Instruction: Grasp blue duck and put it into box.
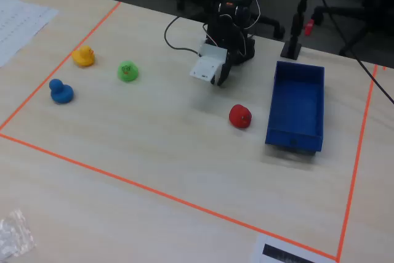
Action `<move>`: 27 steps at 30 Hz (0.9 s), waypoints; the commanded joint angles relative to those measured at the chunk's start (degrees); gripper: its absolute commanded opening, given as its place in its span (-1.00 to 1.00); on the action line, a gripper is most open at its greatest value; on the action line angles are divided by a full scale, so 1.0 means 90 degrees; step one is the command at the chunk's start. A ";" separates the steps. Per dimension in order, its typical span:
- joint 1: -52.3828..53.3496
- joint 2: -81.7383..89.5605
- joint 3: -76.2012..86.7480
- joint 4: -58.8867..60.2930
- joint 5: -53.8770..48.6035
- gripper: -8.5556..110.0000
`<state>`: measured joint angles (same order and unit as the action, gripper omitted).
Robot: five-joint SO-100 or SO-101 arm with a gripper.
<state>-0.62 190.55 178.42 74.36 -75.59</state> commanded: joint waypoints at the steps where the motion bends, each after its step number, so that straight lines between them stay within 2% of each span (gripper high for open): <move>1: 0.0713 -0.1895 -0.1641 -0.1230 -0.0176 -0.72; 13: 0.0889 -0.1895 -0.1963 -0.1338 -0.0127 -0.63; 18: 0.1494 -0.3545 -0.3584 -0.1953 -0.0146 -0.55; 27: 0.3320 -0.6738 -0.7090 -0.3096 -0.0234 -0.42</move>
<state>23.20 139.75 129.20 50.62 -77.17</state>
